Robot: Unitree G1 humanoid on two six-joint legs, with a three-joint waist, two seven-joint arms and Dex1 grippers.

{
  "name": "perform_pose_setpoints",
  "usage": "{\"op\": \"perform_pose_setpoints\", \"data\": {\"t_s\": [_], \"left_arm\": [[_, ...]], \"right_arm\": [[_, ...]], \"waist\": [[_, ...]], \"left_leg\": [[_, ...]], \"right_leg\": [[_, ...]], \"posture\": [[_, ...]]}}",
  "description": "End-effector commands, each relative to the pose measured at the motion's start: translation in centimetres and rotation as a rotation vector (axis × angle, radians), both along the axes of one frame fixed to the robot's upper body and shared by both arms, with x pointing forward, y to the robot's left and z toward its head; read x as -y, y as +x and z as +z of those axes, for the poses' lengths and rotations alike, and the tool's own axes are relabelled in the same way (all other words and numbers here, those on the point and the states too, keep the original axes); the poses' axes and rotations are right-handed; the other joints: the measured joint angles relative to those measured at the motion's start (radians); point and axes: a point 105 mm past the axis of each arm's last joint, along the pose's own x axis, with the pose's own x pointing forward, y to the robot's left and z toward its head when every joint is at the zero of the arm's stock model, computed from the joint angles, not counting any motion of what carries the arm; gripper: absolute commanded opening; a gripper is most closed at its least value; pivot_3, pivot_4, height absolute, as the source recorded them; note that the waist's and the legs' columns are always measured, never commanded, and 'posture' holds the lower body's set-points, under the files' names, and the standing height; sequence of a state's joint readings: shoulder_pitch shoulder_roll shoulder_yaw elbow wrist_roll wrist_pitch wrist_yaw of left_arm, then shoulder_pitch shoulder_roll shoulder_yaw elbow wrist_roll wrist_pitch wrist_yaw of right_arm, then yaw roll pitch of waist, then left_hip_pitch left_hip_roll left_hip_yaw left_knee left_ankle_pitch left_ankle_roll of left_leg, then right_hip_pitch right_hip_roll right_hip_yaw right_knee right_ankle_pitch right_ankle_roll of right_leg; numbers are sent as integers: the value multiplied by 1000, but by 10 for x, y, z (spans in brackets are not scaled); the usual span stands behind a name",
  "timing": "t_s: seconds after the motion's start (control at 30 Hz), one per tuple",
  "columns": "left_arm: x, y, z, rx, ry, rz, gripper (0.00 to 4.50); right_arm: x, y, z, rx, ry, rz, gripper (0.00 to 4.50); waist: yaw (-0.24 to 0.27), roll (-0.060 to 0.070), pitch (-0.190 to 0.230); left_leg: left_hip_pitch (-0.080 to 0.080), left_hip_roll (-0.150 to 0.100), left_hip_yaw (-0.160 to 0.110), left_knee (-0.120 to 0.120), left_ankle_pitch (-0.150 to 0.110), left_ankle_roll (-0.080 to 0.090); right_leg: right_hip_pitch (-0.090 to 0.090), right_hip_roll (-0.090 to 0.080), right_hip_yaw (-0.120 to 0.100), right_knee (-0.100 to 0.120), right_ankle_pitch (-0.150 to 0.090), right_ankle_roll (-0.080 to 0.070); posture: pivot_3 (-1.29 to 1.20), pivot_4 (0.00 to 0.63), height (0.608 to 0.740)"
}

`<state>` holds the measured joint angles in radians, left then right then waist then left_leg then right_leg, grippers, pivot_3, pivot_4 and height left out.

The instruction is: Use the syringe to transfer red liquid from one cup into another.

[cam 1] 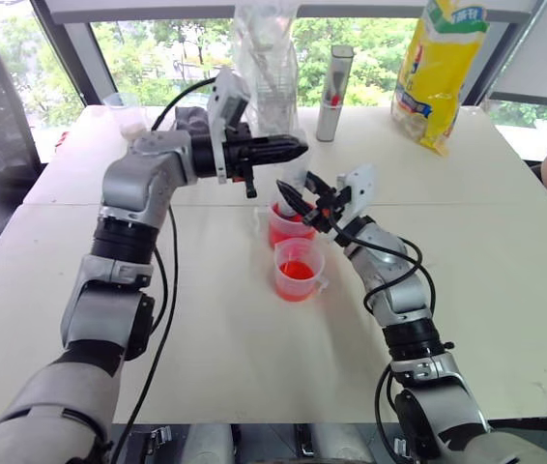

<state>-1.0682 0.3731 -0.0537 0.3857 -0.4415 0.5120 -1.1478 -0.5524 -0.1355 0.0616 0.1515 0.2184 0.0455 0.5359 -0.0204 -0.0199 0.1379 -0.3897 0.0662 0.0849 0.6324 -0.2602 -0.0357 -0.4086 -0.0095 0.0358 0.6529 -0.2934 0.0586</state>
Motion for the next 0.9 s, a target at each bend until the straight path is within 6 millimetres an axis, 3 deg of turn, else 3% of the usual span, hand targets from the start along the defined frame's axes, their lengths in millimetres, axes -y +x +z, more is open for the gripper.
{"op": "perform_pose_setpoints", "data": {"t_s": [0.03,0.4,0.9], "left_arm": [[8,-5,28,95,-40,-29,94],[9,-2,49,150,-78,-18,94],[8,-3,71,199,-121,-11,94]], "right_arm": [[-5,-5,8,24,7,22,1411],[-6,-8,-7,-47,-18,43,1411],[-9,-10,-14,-85,-27,59,1411]], "waist": [[0,0,0],[0,0,0],[1,0,0]], "left_leg": [[0,0,0,0,0,0],[0,0,0,0,0,0],[0,0,0,0,0,0]], "right_leg": [[0,0,0,0,0,0],[0,0,0,0,0,0],[0,0,0,0,0,0]], "posture": [[0,150,740],[0,150,740],[0,150,740]]}}
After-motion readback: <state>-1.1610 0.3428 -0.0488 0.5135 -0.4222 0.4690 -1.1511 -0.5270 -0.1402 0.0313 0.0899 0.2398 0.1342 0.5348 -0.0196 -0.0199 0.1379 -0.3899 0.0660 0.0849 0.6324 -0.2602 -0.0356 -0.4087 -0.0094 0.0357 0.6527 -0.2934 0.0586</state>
